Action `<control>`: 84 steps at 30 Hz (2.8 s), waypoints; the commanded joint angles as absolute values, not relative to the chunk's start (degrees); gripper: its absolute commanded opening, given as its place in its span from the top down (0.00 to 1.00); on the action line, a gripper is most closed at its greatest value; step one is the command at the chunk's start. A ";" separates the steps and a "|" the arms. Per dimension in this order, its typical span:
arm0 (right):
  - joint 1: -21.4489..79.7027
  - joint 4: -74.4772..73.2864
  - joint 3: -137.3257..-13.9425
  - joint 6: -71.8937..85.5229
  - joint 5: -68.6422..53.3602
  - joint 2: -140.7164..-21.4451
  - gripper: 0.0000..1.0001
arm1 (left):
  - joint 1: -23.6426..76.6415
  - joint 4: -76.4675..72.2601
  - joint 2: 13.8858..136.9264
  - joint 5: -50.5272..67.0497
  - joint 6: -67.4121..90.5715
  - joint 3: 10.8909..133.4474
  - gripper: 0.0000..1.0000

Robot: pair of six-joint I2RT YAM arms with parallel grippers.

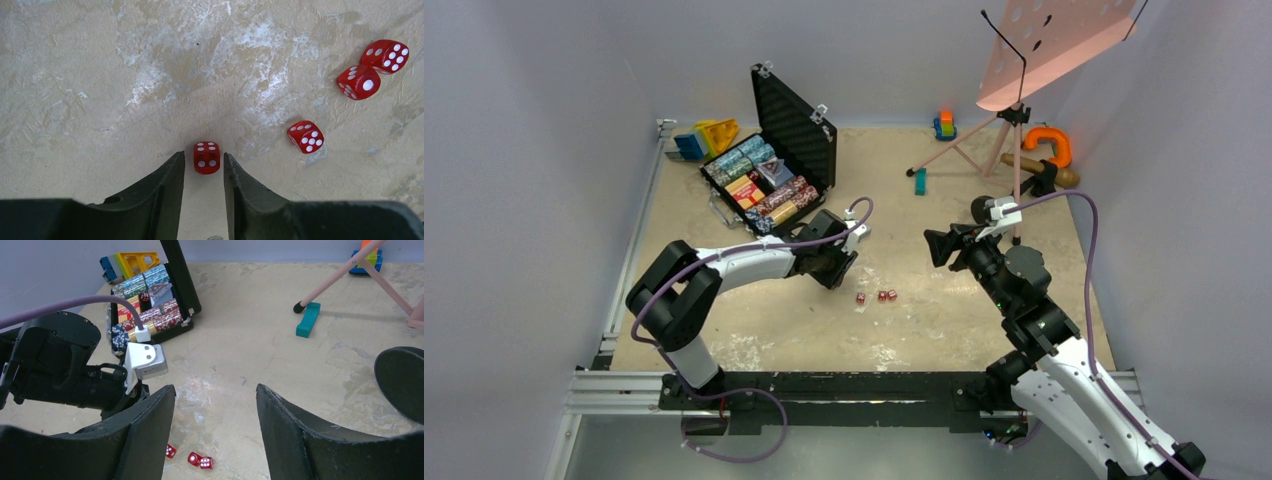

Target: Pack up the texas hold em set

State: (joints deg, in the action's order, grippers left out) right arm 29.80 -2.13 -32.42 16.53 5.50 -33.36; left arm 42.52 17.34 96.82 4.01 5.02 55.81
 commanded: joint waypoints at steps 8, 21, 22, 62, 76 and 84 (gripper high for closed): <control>29.67 -0.79 -32.52 15.82 6.92 -33.26 0.36 | 43.16 17.30 96.99 2.54 5.48 57.95 0.91; 29.62 -1.13 -32.55 15.77 7.57 -32.73 0.36 | 32.88 28.36 89.41 -12.68 29.39 69.63 1.00; 29.64 -1.21 -32.52 15.76 7.61 -32.56 0.36 | 30.92 28.67 89.46 -12.64 31.00 70.11 1.00; 29.65 -1.23 -32.41 15.86 7.57 -31.99 0.36 | 7.43 40.07 126.13 -16.90 47.99 109.56 1.00; 29.62 -1.14 -32.37 15.82 7.61 -32.19 0.36 | 6.33 40.20 130.45 -13.45 49.34 111.95 1.00; 29.64 -1.03 -32.35 15.82 7.59 -32.42 0.36 | 5.89 40.14 131.22 -13.90 48.89 112.28 1.00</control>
